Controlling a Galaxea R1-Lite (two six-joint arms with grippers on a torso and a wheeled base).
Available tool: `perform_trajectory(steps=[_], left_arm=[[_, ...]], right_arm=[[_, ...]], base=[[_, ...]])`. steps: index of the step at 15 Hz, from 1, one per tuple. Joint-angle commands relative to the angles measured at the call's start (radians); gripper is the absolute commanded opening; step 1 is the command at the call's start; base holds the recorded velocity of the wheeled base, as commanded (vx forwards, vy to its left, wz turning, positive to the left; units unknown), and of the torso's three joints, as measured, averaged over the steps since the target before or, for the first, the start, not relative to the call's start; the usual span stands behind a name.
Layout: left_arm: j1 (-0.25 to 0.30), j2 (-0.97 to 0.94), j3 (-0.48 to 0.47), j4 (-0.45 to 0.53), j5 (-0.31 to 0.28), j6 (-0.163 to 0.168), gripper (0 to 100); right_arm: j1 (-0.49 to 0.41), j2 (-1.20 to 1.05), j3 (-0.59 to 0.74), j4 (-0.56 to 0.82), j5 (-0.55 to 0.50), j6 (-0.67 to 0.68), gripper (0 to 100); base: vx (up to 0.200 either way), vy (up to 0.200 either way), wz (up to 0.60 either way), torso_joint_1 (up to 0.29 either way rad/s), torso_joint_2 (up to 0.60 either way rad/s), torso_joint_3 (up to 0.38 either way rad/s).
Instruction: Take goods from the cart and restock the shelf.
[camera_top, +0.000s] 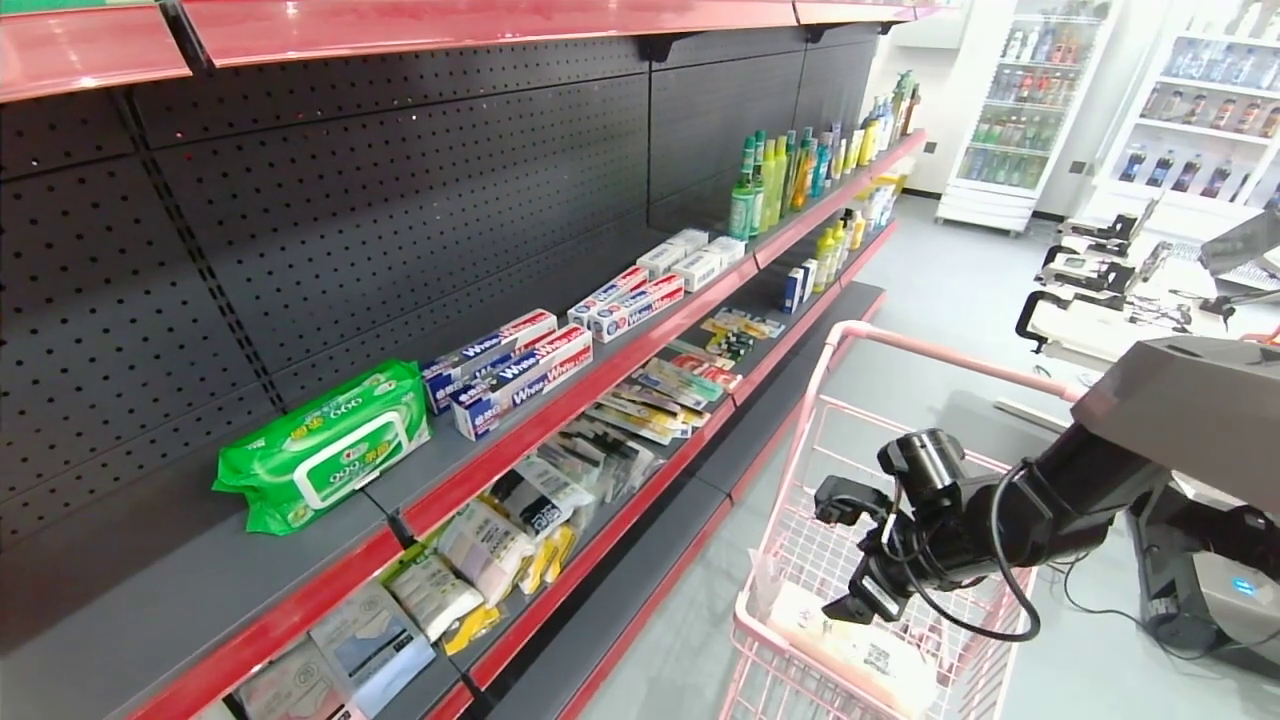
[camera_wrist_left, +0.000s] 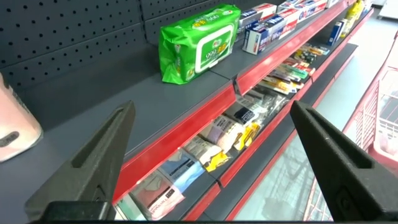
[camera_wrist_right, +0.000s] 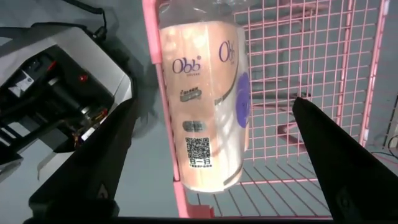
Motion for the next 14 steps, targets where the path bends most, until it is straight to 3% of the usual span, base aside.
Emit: perform_trajectory(steps=[1,14], left_arm=[[0.0,0.001,0.0,0.0,0.0,0.0,100],[0.0,0.001,0.0,0.0,0.0,0.0,100]], right_arm=[[0.008,0.014,-0.001,-0.001,0.0,-0.005,100],[0.05,0.052,-0.008,-0.001,0.002,-0.014,100]], base=[[0.0,0.0,0.0,-0.076,0.16,0.085],[0.0,0.0,0.0,-0.09,0.19,0.1]])
